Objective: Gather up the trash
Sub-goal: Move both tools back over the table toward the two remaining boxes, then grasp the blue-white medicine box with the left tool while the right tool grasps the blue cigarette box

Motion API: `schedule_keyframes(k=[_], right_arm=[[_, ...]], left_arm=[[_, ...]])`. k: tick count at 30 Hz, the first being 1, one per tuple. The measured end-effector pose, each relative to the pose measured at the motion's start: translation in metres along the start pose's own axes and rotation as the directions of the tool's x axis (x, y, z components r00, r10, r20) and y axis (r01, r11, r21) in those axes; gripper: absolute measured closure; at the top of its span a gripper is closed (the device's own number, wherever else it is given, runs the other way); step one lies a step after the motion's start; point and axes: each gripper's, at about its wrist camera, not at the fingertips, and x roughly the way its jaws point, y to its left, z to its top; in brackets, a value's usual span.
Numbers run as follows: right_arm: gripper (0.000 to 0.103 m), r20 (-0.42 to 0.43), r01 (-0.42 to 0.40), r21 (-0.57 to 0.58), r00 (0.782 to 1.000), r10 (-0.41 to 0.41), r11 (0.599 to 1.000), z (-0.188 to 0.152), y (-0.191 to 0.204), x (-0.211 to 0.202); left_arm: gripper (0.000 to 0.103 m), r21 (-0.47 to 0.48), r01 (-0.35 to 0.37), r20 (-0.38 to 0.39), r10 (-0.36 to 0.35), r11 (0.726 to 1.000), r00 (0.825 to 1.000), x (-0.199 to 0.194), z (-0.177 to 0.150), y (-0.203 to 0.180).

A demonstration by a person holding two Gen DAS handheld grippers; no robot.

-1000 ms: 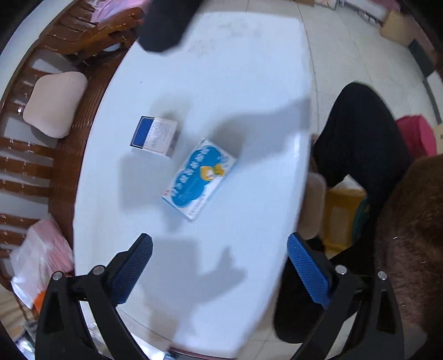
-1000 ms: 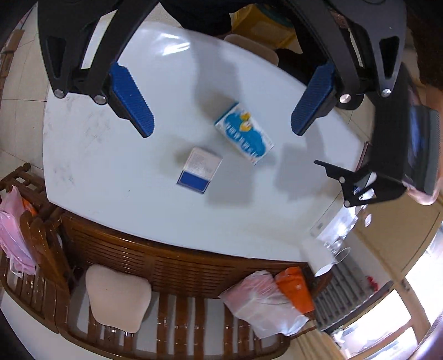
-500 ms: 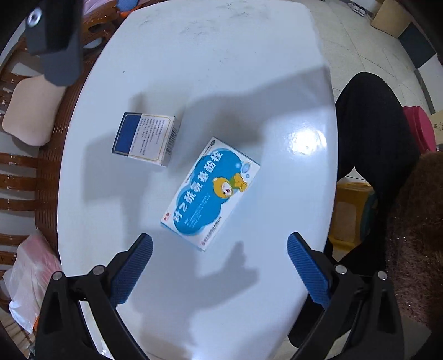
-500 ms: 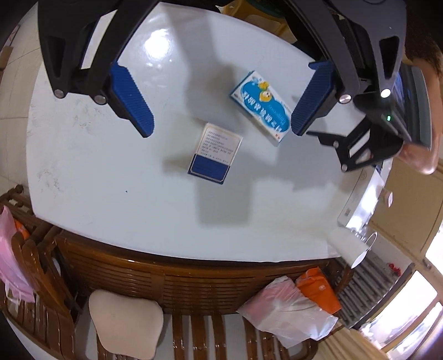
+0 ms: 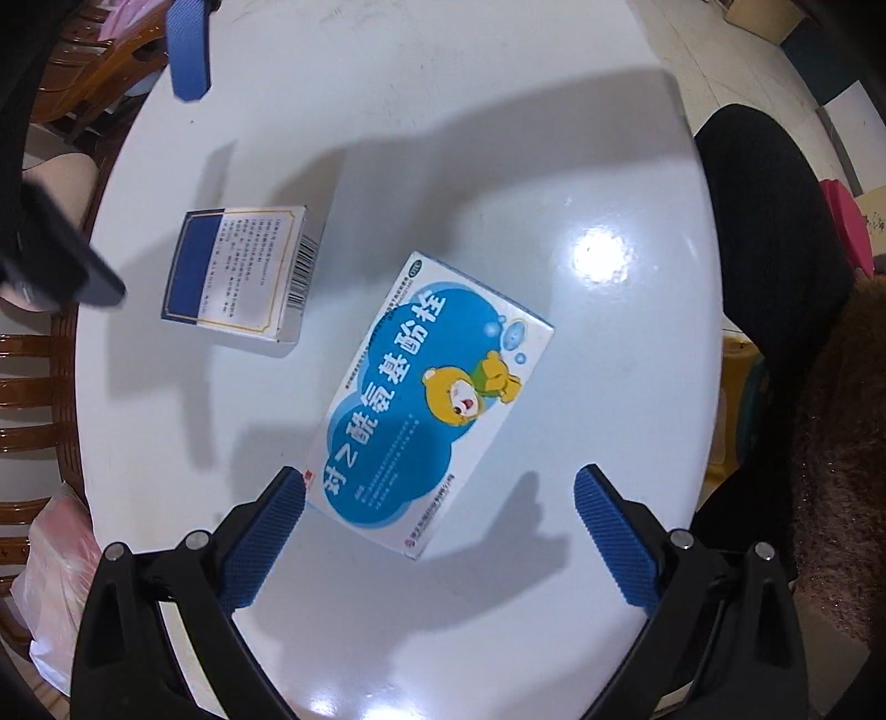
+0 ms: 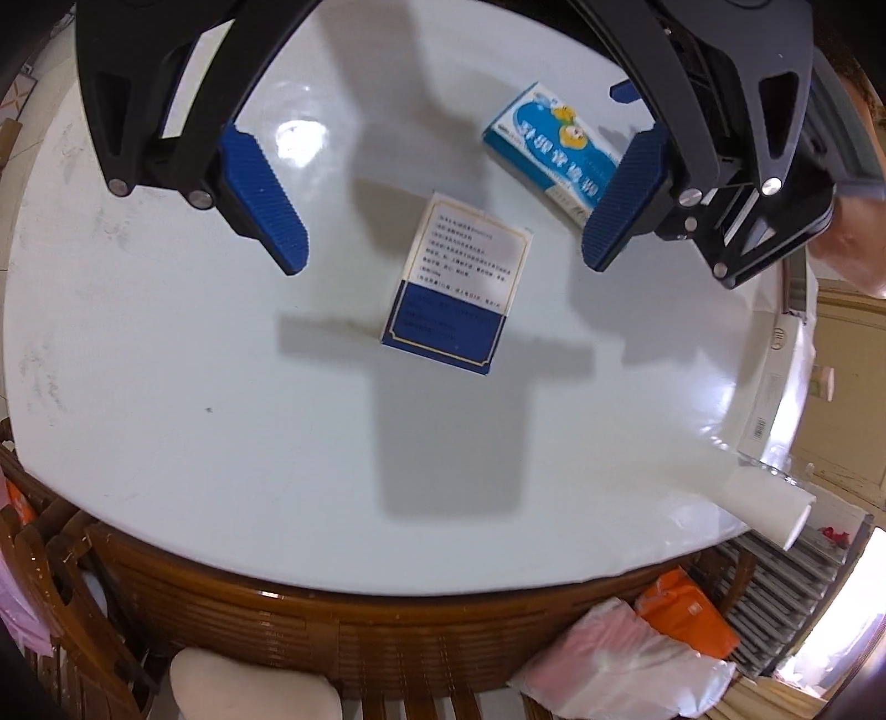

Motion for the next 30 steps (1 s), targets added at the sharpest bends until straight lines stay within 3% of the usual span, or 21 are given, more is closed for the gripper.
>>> schedule_keyframes(k=[9, 14, 21, 25, 28, 30], right_arm=[[0.006, -0.078, 0.018, -0.008, 0.997, -0.018, 1.000, 0.007, 0.005, 0.041], [0.006, -0.103, 0.032, -0.025, 0.994, -0.035, 0.999, 0.005, 0.009, 0.052], [0.007, -0.133, 0.044, -0.035, 0.990, -0.048, 0.998, 0.001, 0.011, 0.064], [0.008, -0.126, 0.079, -0.058, 0.988, -0.086, 0.995, 0.001, 0.018, 0.065], [0.014, -0.112, 0.125, -0.088, 0.985, -0.135, 0.988, -0.002, 0.023, 0.063], [0.029, -0.092, 0.165, -0.104, 0.980, -0.175, 0.981, -0.003, 0.026, 0.059]], left_arm=[[0.008, 0.035, -0.026, -0.012, 0.027, 0.999, 1.000, 0.021, 0.010, 0.005], [0.007, 0.039, -0.007, -0.034, 0.008, 0.999, 0.999, 0.030, 0.013, 0.006], [0.007, 0.014, 0.016, -0.005, -0.016, 1.000, 1.000, 0.032, 0.015, 0.006], [0.013, -0.028, 0.062, 0.012, -0.061, 0.998, 0.998, 0.034, 0.013, 0.001], [0.019, -0.054, 0.079, 0.027, -0.078, 0.995, 0.997, 0.033, 0.011, 0.003], [0.024, -0.068, 0.086, 0.041, -0.083, 0.994, 0.996, 0.031, 0.008, 0.002]])
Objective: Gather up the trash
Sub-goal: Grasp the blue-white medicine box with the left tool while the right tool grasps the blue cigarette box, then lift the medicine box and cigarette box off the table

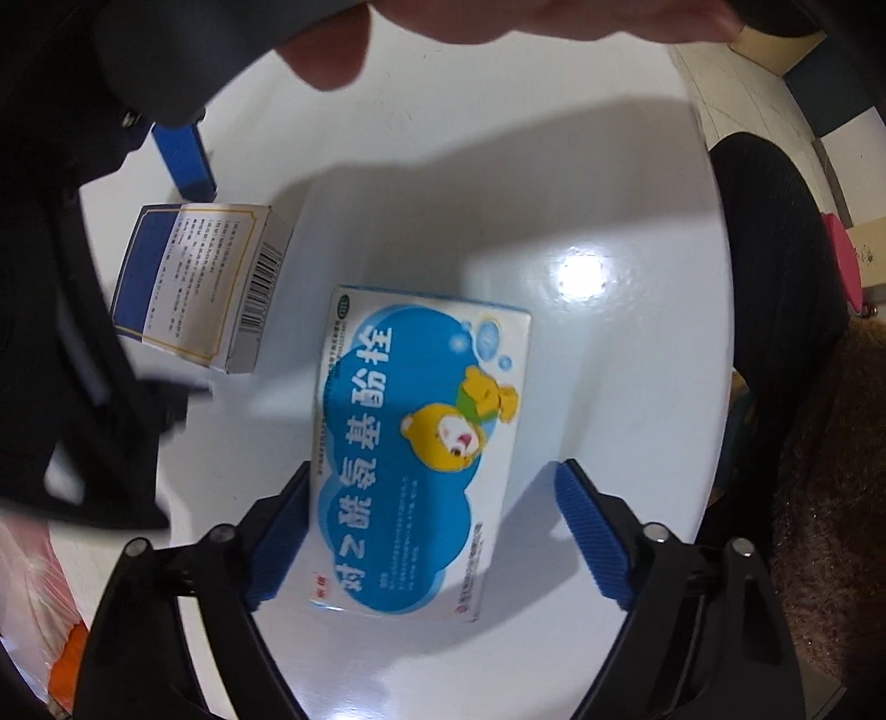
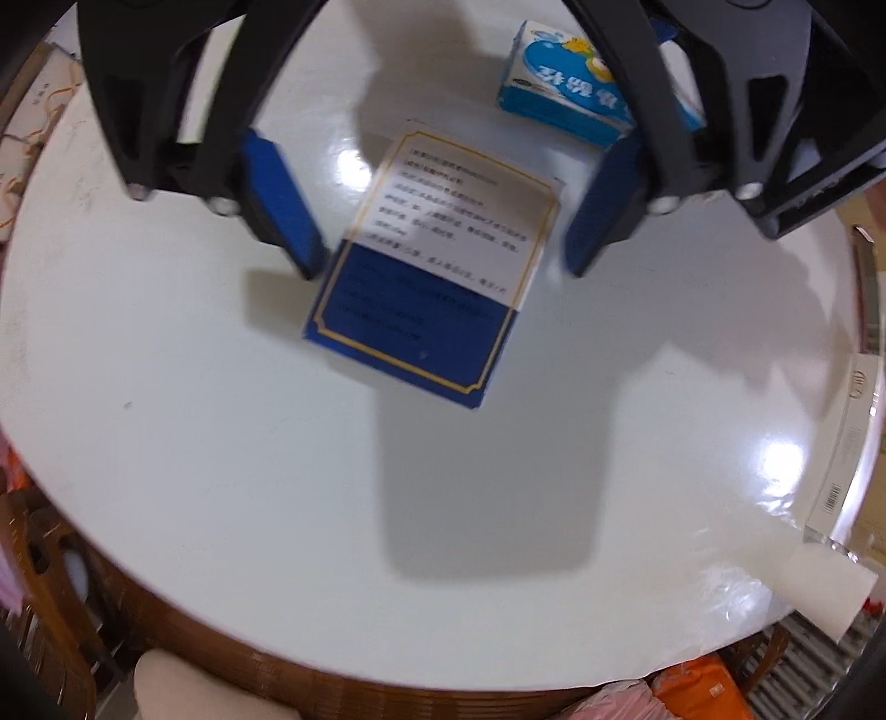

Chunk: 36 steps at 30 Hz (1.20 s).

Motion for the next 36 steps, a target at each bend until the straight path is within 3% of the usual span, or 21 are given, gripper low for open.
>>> schedule_keyframes(k=[4, 8, 11, 17, 26, 28, 31, 36], right_arm=[[0.035, 0.003, -0.018, 0.016, 1.000, 0.018, 1.000, 0.001, -0.005, -0.005], [0.037, 0.016, -0.025, 0.016, 1.000, 0.025, 1.000, 0.001, -0.004, -0.009], [0.038, 0.050, -0.017, 0.030, 0.999, 0.015, 0.999, -0.001, -0.009, -0.017], [0.038, 0.108, 0.020, 0.053, 0.994, -0.026, 0.998, -0.021, -0.033, -0.047], [0.039, 0.221, 0.063, 0.011, 0.973, -0.064, 0.998, -0.060, -0.019, -0.096], [0.039, 0.250, 0.068, 0.000, 0.966, -0.066, 0.998, -0.080, -0.017, -0.112], [0.039, 0.290, 0.071, -0.022, 0.955, -0.062, 0.997, -0.101, 0.002, -0.129], [0.039, 0.338, 0.079, -0.062, 0.940, -0.054, 0.995, -0.134, 0.017, -0.156]], left_arm=[[0.039, -0.095, 0.007, 0.049, -0.002, 0.995, 0.999, -0.003, -0.005, 0.001], [0.043, -0.213, -0.006, 0.096, 0.027, 0.977, 0.995, -0.004, -0.013, -0.001], [0.043, -0.341, -0.004, 0.123, 0.048, 0.940, 0.991, -0.004, -0.024, -0.002], [0.044, -0.515, -0.104, 0.125, 0.195, 0.851, 0.973, -0.008, -0.041, -0.019], [0.044, -0.706, -0.046, 0.196, 0.257, 0.707, 0.946, -0.039, -0.080, -0.025], [0.044, -0.734, -0.032, 0.223, 0.285, 0.679, 0.932, -0.064, -0.089, -0.012], [0.044, -0.772, -0.041, 0.229, 0.338, 0.634, 0.913, -0.082, -0.103, -0.029], [0.044, -0.817, 0.000, 0.242, 0.343, 0.577, 0.908, -0.114, -0.102, -0.034]])
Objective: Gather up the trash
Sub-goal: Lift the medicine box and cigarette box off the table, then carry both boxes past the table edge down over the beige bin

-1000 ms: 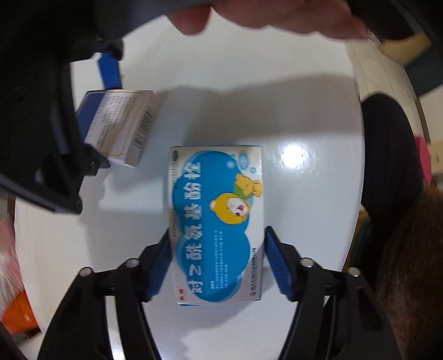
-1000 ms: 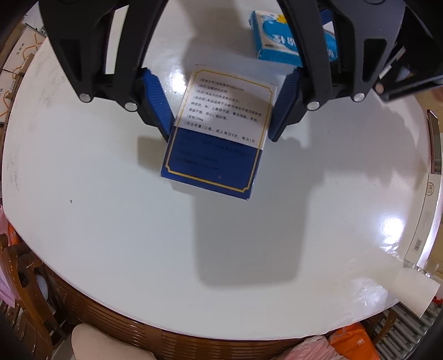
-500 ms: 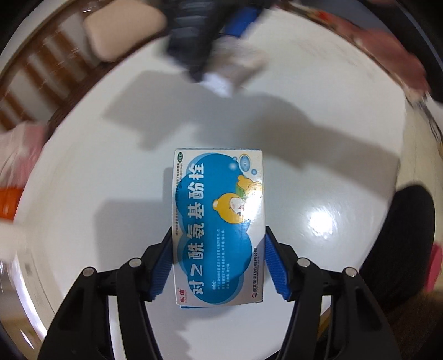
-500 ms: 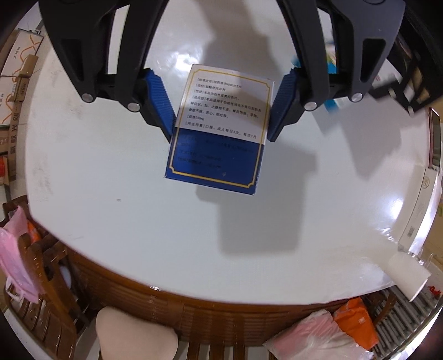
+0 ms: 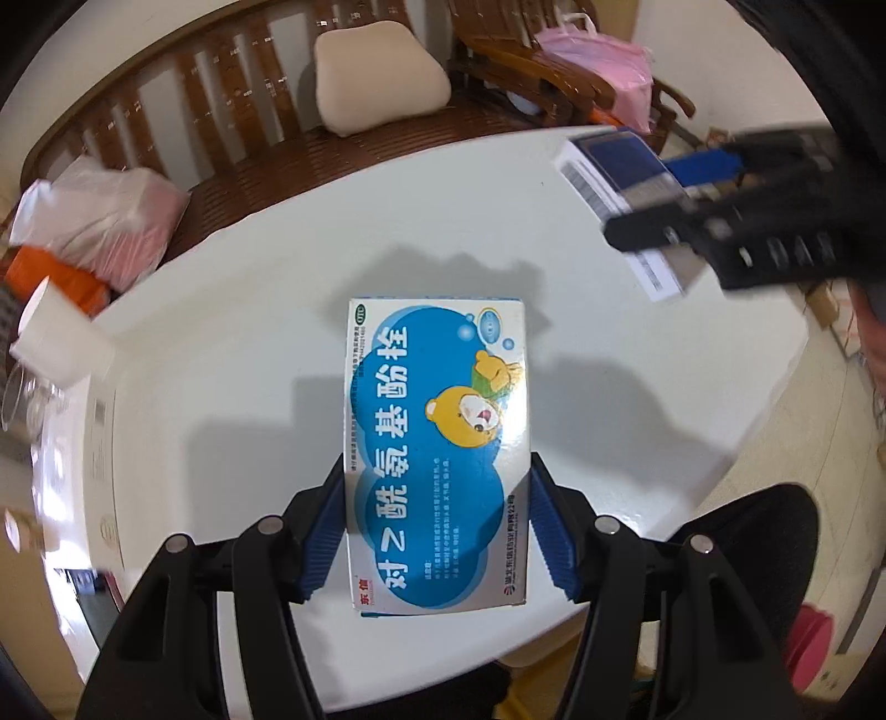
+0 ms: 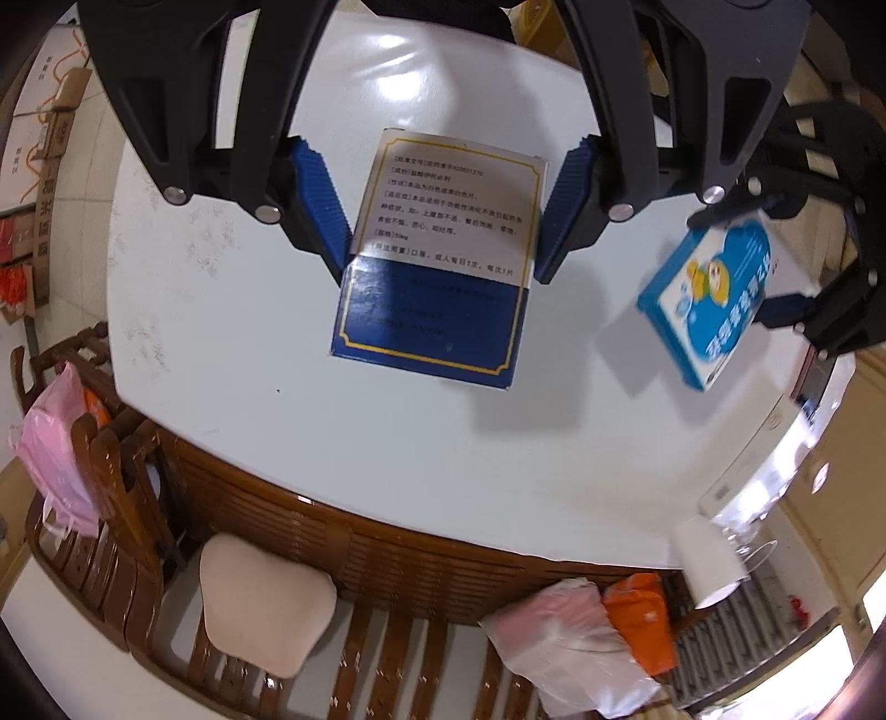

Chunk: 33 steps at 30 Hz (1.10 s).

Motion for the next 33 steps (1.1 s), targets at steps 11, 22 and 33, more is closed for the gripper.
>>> schedule_keyframes(k=[11, 22, 33], right_arm=[[0.039, 0.045, -0.008, -0.111, 0.999, 0.013, 0.994, -0.057, 0.050, -0.031], [0.039, 0.009, -0.003, -0.177, 1.000, 0.005, 0.984, -0.116, 0.076, -0.014], [0.039, -0.005, 0.021, -0.198, 1.000, -0.022, 0.980, -0.158, 0.088, 0.005]], left_arm=[[0.044, -0.038, -0.001, 0.033, 0.002, 0.999, 0.999, -0.024, -0.039, -0.015], [0.044, -0.026, -0.031, 0.030, 0.032, 0.999, 0.999, -0.014, -0.083, -0.041], [0.044, -0.001, -0.040, -0.001, 0.040, 0.999, 0.999, 0.010, -0.117, -0.059]])
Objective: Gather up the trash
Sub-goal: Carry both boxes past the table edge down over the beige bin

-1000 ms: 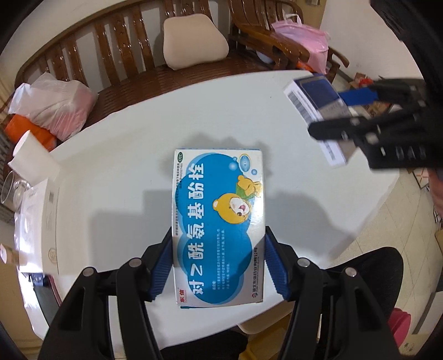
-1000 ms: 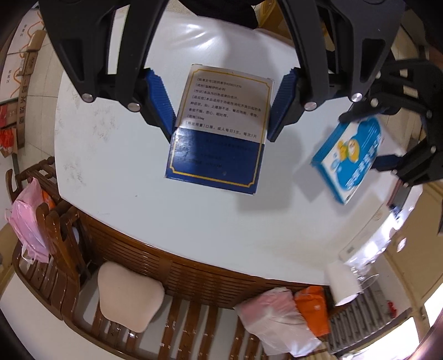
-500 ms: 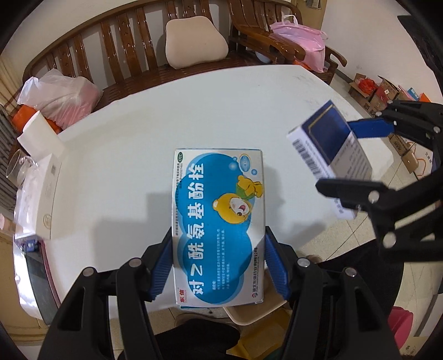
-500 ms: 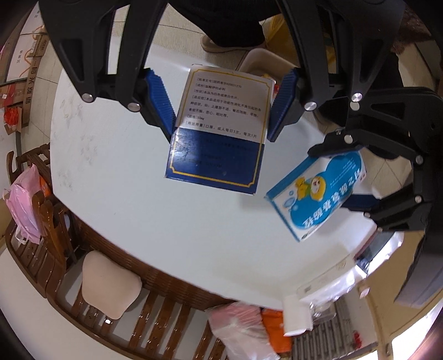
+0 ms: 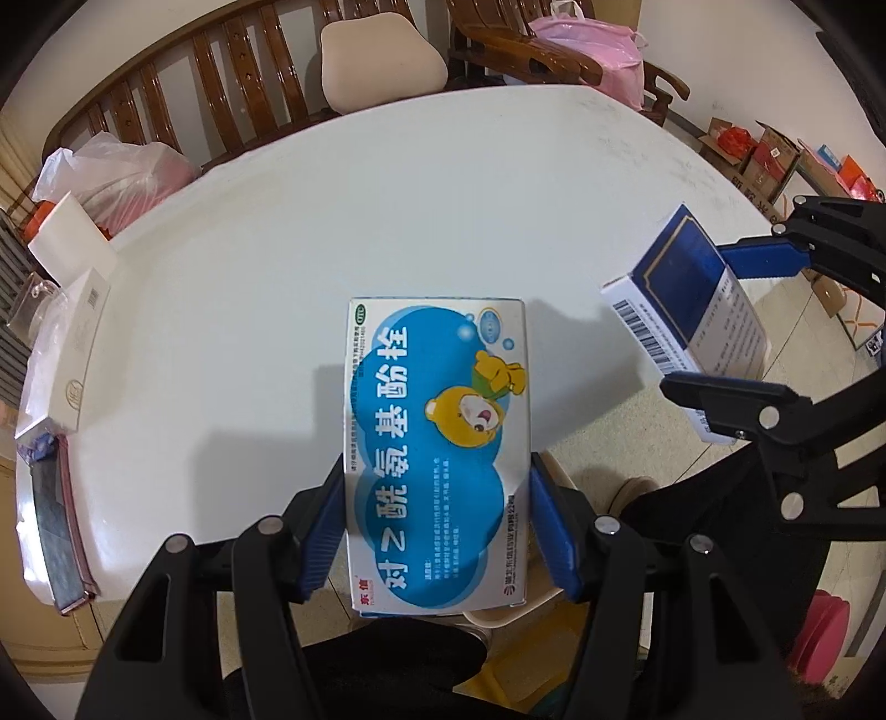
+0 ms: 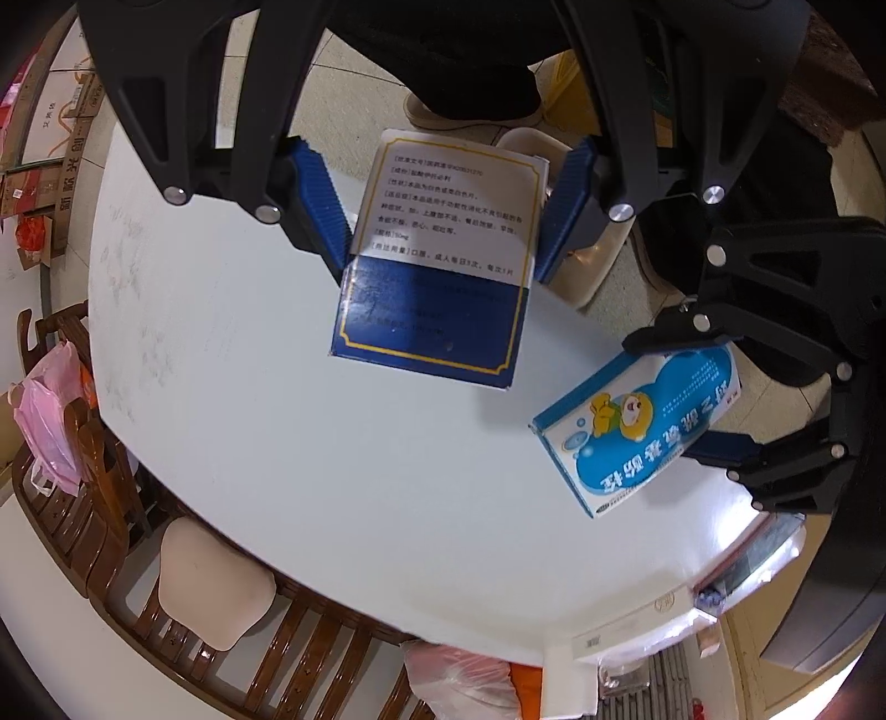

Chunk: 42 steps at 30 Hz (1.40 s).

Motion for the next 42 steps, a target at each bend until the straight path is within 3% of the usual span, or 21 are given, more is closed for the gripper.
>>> schedule_keyframes(k=[11, 20, 42], right_arm=[[0.039, -0.049, -0.023, -0.012, 0.999, 0.023, 1.000, -0.030, 0.027, 0.034], [0.039, -0.072, -0.033, -0.022, 0.997, 0.032, 0.999, -0.038, 0.042, 0.052], [0.039, -0.144, -0.087, 0.010, 0.986, 0.088, 0.996, -0.069, 0.064, 0.129]], left_arm=[[0.044, 0.001, 0.061, -0.052, -0.061, 0.998, 0.997, 0.036, -0.043, -0.017], [0.044, -0.024, 0.111, -0.049, -0.112, 0.994, 0.992, 0.045, -0.074, -0.023], [0.044, -0.050, 0.166, -0.141, -0.172, 0.985, 0.975, 0.113, -0.107, -0.030]])
